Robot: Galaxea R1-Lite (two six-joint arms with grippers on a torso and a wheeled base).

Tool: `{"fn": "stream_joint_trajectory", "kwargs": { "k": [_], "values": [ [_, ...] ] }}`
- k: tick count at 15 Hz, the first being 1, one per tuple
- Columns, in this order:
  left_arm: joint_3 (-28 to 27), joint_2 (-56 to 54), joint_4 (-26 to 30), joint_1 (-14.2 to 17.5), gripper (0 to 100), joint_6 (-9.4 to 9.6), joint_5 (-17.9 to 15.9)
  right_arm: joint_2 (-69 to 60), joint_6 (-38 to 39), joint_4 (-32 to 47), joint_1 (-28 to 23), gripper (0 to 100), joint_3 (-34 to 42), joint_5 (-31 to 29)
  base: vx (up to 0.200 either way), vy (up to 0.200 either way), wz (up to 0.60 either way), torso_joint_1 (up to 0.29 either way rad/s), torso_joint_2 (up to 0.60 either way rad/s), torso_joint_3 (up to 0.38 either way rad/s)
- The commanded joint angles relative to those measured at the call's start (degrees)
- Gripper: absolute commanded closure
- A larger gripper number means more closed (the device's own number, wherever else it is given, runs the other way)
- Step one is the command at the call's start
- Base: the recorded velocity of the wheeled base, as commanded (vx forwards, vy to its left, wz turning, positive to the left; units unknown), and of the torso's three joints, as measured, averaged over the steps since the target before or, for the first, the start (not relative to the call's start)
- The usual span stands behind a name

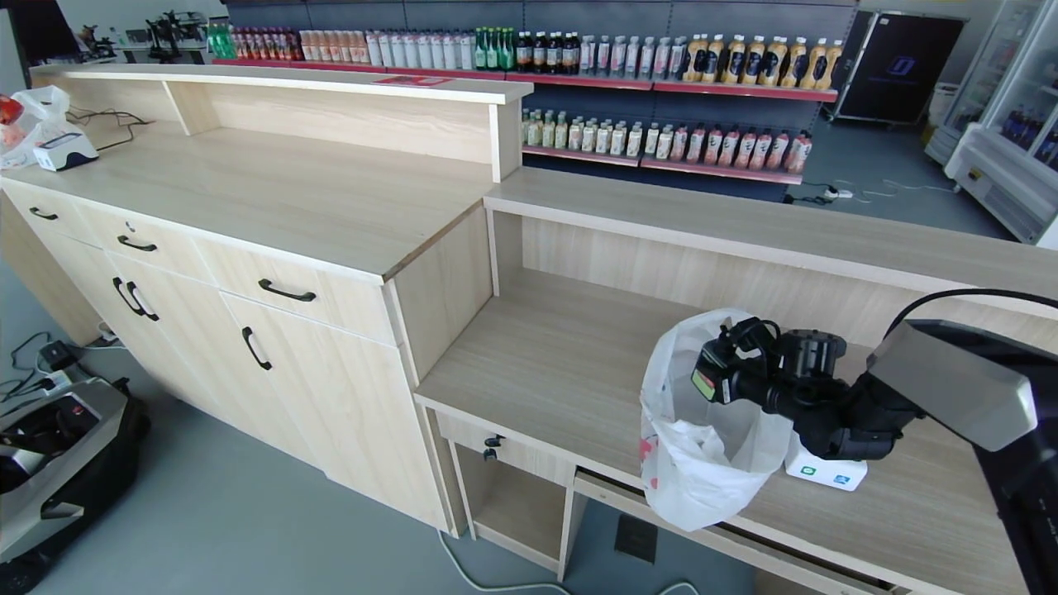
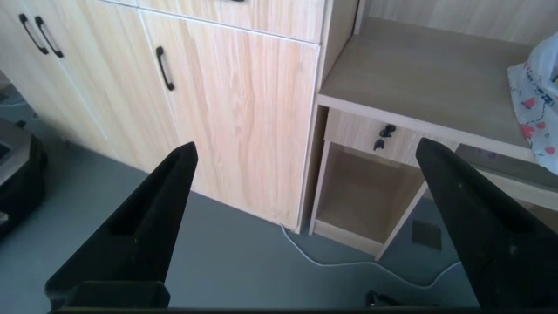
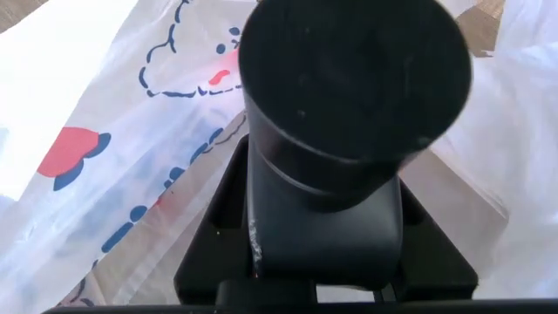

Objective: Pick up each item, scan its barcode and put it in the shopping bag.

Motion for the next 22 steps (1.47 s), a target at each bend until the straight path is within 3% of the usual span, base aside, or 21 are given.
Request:
{"fn": "stream_joint_trajectory", "kwargs": {
  "k": [1,8,13,14,20,22],
  "values": [
    [0.01,0.00,-0.01,0.00,0,-0.02,0.01,2.80,0.12,0.04,0.81,100,-2.04,0.03,0.000,0.000,0.00,0.000,0.00,0.000],
    [0.01,0.00,-0.01,0.00,0,-0.02,0.01,7.28,1.26,0.66,3.09,100,-8.99,0.56,0.000,0.000,0.00,0.000,0.00,0.000],
    [0.01,0.00,-0.01,0.00,0,-0.02,0.01,8.68,1.17,1.10,3.53,100,-9.78,0.91,0.000,0.000,0.00,0.000,0.00,0.000],
    [0.01,0.00,-0.01,0.00,0,-0.02,0.01,8.68,1.08,1.10,3.53,0,-9.95,0.91,0.000,0.000,0.00,0.000,0.00,0.000],
    [0.01,0.00,-0.01,0.00,0,-0.02,0.01,-2.30,1.17,4.44,2.12,0,-9.42,0.74,0.000,0.000,0.00,0.000,0.00,0.000],
    [0.01,0.00,-0.01,0.00,0,-0.02,0.01,-15.05,0.73,8.39,-1.30,0,-0.72,0.65,0.000,0.000,0.00,0.000,0.00,0.000]
  ]
}}
